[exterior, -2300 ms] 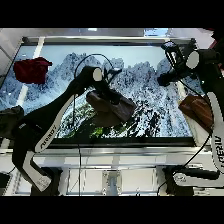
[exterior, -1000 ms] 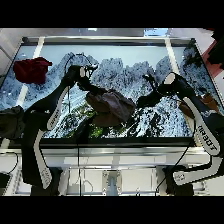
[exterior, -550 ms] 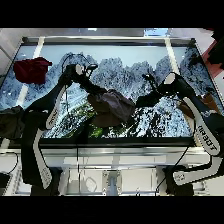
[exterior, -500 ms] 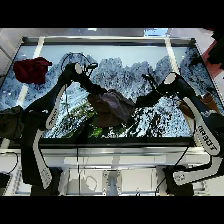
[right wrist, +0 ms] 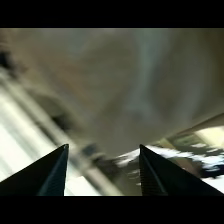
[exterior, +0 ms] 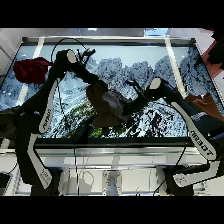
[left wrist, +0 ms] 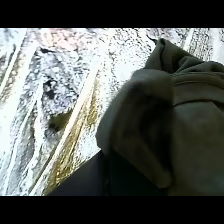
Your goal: Fold the shirts.
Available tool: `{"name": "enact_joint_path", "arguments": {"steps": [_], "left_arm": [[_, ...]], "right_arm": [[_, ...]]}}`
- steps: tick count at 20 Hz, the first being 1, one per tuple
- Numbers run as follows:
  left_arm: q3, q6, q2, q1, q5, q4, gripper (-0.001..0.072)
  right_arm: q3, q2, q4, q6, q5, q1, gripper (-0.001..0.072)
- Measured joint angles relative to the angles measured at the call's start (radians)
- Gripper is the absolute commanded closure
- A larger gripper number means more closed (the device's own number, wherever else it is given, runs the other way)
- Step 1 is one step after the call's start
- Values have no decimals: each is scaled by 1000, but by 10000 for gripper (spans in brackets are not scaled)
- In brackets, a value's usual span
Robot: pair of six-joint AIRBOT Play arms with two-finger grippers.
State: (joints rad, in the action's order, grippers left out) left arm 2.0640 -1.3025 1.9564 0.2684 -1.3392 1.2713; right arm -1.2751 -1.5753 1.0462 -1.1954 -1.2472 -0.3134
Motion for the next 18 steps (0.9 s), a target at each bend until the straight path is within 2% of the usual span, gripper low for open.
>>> {"name": "enact_joint_path", "arguments": {"steps": [4, 7, 9, 12, 14, 18], "left_arm": [[2, -69, -35, -1, -16, 93, 694], [2, -96, -47, -1, -20, 133, 695], [2, -104, -50, -1, -20, 143, 695], [2, -112, -53, -1, -21, 154, 695], [2, -112, -53, -1, -24, 158, 695], [2, -115, -53, -1, -26, 161, 695]], "right_arm": [[7, 0, 309, -209, 159, -27, 196], [9, -3, 380, -303, 227, 5, 223], [10, -18, 317, -307, 250, 44, 233], [10, -56, 120, -237, 270, 109, 235], [10, -81, 24, -205, 280, 143, 282], [10, -118, -38, -179, 290, 172, 282]]}}
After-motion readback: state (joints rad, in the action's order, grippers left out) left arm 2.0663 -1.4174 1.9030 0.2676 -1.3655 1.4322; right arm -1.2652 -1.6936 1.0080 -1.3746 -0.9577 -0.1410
